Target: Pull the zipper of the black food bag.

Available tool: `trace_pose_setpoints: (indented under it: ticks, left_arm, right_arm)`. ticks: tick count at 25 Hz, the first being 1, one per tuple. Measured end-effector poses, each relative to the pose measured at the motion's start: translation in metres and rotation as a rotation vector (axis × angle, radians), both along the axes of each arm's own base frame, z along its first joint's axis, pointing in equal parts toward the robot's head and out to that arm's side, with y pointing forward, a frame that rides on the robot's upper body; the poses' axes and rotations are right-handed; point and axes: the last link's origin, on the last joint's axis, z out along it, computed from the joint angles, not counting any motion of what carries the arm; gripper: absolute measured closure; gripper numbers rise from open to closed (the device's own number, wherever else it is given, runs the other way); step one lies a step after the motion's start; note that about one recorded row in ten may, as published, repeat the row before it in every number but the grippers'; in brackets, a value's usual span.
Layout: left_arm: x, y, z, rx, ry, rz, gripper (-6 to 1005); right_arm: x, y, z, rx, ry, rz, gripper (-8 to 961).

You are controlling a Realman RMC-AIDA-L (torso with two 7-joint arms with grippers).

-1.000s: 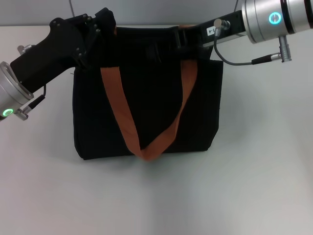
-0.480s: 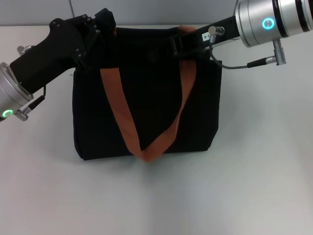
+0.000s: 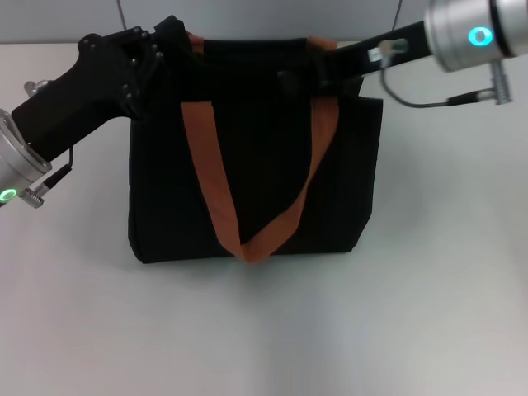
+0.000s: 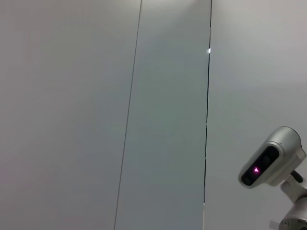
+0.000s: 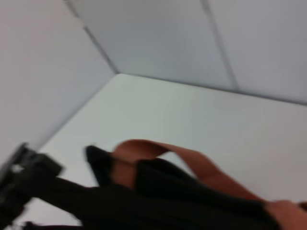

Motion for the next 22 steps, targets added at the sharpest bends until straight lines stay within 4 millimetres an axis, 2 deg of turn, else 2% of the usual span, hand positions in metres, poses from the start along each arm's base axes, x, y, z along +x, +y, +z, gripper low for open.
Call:
trace_pose_setpoints:
  ticks: [5,9,12,13,14,15,16,18,19,20,22]
  left_arm:
    - [-0.003,-0.001,0.001,0.002,0.002,0.008,842]
    - [-0.006,-0.003,0.003,0.009,0.002,0.016,840]
    - [-0.008,-0.003,0.004,0.014,-0.001,0.024,838]
    - [-0.01,-0.004,0.005,0.019,-0.004,0.034,838]
    - [-0.01,-0.004,0.005,0.019,-0.004,0.034,837]
    - [-0.01,-0.004,0.005,0.019,-0.004,0.034,837]
    - [-0.014,-0.005,0.007,0.022,-0.015,0.052,836]
    - [-0.016,-0.007,0.009,0.014,-0.024,0.065,835]
    - [-0.017,-0.007,0.009,0.006,-0.03,0.073,835]
    - [-0.018,-0.007,0.01,-0.006,-0.037,0.085,834]
    - [-0.021,-0.006,0.012,-0.022,-0.044,0.102,833]
  right_arm:
    - [0.014,-0.006,0.024,0.075,-0.047,-0.026,954]
    - [0.02,-0.015,0.041,0.097,-0.001,-0.03,952]
    - [0.025,-0.024,0.052,0.093,0.104,0.013,940]
    - [0.033,-0.033,0.06,0.093,0.233,0.076,934]
    - [0.033,-0.033,0.06,0.093,0.233,0.076,928]
    - [0.044,-0.041,0.067,0.106,0.338,0.143,923]
    - [0.044,-0.041,0.067,0.106,0.338,0.143,917]
    - [0.065,-0.057,0.075,0.125,0.48,0.289,905]
    - [0.065,-0.057,0.075,0.125,0.48,0.289,899]
    - [0.081,-0.072,0.075,0.127,0.56,0.407,893]
    - [0.089,-0.078,0.073,0.127,0.588,0.457,757]
